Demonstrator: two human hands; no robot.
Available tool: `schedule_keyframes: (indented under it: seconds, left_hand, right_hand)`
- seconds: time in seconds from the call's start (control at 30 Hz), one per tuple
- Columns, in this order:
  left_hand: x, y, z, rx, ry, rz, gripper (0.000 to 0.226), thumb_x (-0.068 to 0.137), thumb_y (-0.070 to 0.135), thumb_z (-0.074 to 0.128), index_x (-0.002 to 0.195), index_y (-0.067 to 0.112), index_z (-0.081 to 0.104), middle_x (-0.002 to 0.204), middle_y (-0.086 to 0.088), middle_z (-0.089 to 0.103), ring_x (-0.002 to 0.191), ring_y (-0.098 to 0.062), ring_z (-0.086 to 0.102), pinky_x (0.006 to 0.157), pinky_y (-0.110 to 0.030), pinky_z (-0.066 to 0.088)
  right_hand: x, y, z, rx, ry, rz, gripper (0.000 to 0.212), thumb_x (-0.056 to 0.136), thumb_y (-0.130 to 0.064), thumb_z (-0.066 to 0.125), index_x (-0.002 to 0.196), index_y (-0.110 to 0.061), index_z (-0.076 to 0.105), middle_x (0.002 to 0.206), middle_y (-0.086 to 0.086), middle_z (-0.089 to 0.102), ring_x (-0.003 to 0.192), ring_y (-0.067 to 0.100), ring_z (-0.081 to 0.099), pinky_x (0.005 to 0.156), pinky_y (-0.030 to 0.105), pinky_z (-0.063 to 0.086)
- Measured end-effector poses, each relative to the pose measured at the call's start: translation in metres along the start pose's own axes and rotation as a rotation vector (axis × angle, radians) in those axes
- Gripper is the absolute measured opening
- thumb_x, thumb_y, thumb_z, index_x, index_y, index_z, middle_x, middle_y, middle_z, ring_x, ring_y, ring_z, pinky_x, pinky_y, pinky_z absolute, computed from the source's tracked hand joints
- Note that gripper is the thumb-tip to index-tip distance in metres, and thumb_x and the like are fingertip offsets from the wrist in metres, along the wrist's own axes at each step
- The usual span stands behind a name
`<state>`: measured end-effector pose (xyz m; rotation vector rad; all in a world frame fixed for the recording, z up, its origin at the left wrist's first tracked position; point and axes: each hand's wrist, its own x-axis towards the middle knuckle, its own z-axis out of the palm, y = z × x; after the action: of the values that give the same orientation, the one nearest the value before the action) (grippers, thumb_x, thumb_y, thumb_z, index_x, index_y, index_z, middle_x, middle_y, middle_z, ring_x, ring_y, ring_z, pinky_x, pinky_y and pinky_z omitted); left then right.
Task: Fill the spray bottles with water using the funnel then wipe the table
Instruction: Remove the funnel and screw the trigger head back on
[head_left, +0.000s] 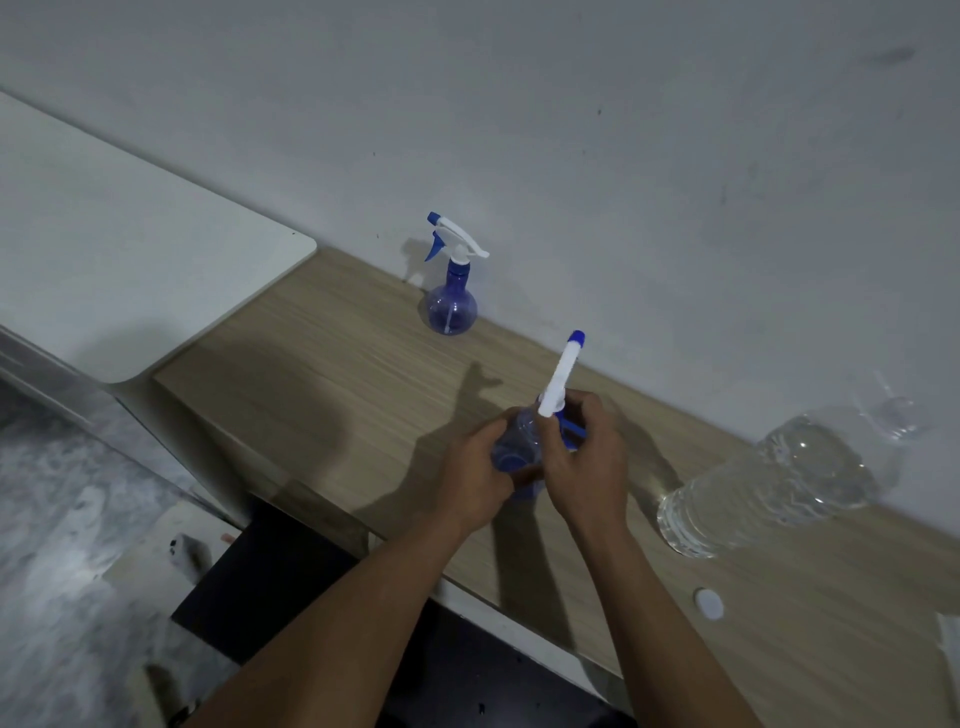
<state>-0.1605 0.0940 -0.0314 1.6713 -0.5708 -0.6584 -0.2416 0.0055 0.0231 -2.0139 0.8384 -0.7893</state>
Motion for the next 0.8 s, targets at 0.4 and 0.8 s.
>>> schedule_keyframes:
  seconds: [0.4, 0.8]
  left_hand:
    - [-0.0031, 0.0052, -0.0035, 0.004, -0.021, -0.008, 0.058, 0.08, -0.006, 0.071, 0.128, 0.025, 0.061, 0.116, 0.006, 0.068, 0.105, -0.008, 0.065, 0.079, -0.017, 0.056]
    - [-0.005, 0.008, -0.0033, -0.035, -0.019, -0.005, 0.062, 0.078, 0.003, 0.078, 0.132, 0.025, 0.06, 0.117, 0.004, 0.07, 0.106, -0.011, 0.066, 0.083, -0.02, 0.057]
  right_hand:
    - [-0.0004, -0.0056, -0.0009, 0.037, 0.016, 0.05, 0.019, 0.086, -0.031, 0.076, 0.098, -0.03, 0.061, 0.094, -0.02, 0.065, 0.09, -0.003, 0.064, 0.074, 0.019, 0.05]
    - [-0.0047, -0.0024, -0.0058, 0.005, 0.026, -0.092, 0.015, 0.09, -0.008, 0.07, 0.102, -0.015, 0.075, 0.084, 0.005, 0.067, 0.079, 0.017, 0.059, 0.071, 0.029, 0.049]
